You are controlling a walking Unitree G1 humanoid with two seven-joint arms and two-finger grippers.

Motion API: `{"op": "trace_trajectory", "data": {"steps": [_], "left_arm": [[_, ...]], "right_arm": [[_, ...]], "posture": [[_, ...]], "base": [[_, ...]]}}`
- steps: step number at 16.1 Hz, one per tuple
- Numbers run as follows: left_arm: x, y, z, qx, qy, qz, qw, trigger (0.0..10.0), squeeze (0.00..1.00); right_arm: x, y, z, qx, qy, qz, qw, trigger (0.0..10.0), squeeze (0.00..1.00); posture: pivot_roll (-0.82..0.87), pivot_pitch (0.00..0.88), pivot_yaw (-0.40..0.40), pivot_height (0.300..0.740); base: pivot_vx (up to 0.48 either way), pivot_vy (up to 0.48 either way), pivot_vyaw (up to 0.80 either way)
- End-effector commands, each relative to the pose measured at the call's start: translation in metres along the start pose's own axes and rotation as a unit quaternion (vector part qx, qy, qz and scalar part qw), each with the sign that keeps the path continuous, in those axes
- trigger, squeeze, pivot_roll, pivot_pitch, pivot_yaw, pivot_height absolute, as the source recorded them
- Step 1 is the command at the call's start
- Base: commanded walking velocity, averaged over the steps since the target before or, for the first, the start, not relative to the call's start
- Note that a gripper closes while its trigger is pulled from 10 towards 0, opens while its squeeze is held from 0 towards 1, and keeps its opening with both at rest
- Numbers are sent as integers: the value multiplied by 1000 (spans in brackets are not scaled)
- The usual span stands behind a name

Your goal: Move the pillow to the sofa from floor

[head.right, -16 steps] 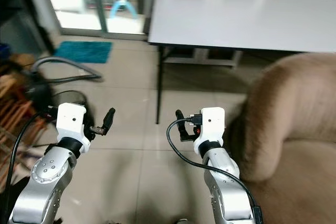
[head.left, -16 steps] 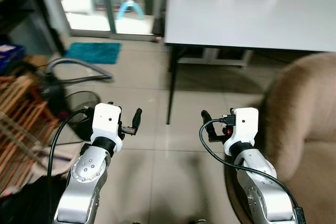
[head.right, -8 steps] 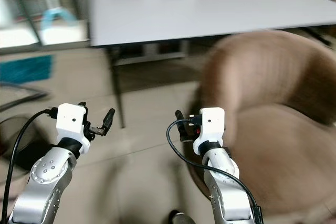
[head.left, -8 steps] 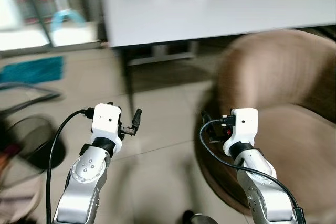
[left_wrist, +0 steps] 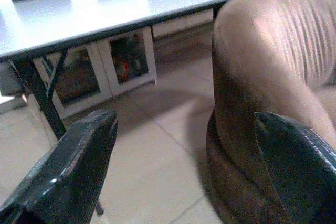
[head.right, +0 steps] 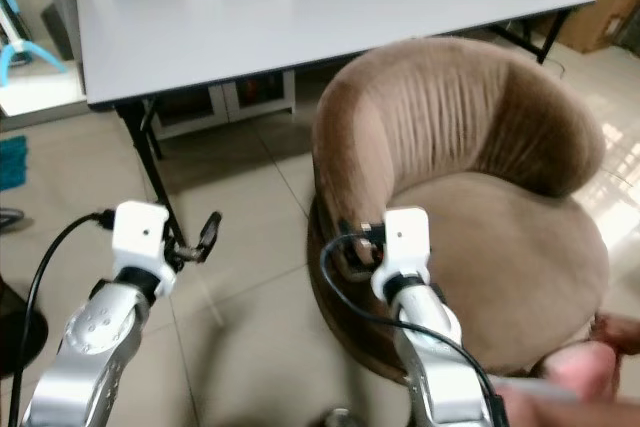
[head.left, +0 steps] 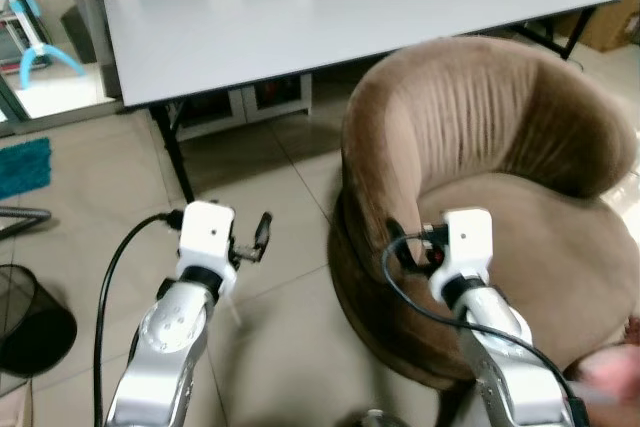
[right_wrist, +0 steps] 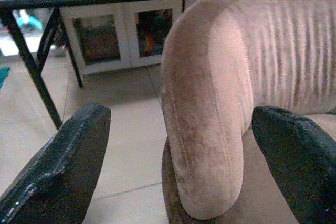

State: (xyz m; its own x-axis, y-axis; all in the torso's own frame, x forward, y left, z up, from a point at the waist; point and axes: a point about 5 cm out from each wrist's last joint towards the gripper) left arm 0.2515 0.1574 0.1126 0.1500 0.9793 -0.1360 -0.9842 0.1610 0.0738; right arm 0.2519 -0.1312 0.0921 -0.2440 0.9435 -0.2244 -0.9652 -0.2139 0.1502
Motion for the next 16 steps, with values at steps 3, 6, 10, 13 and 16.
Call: {"op": "trace_trajectory", "data": {"steps": [3,6,10,13,16], "left_arm": [[6,1,0,1,-9,16,1000,10000,0],[5,0,0,1,-10,16,1000,10000,0],[6,0,0,1,-11,19,1000,10000,0],[6,-1,0,0,-10,19,1000,10000,0],[7,-1,1,1,-12,9,1000,10000,0]], "right_arm": [[6,-1,4,-8,2,16,1000,10000,0],[7,-2,4,-11,5,20,1000,10000,0],[6,-2,4,-9,8,20,1000,10000,0],[3,-2,3,2,13,9,1000,10000,0],[-2,2,4,14,27,-5,1000,10000,0]], "posture": [[5,14,-12,740],[3,14,-12,740],[3,16,-14,740],[2,23,-12,740],[0,33,-7,740]], "base": [[0,0,0],[0,0,0],[0,0,0],[0,0,-671],[0,0,-754]]}}
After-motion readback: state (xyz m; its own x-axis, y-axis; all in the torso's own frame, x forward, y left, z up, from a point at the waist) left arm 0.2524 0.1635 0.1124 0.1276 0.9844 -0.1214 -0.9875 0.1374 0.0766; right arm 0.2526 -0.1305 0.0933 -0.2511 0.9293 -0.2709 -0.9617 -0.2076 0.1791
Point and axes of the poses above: a point about 5 cm out from each wrist's last joint towards the gripper, its own y axis pointing back from the gripper into the wrist, its own z axis along the axis of the wrist's last joint, x = y × z, and after that the axes turned 15 degrees about y, right-handed
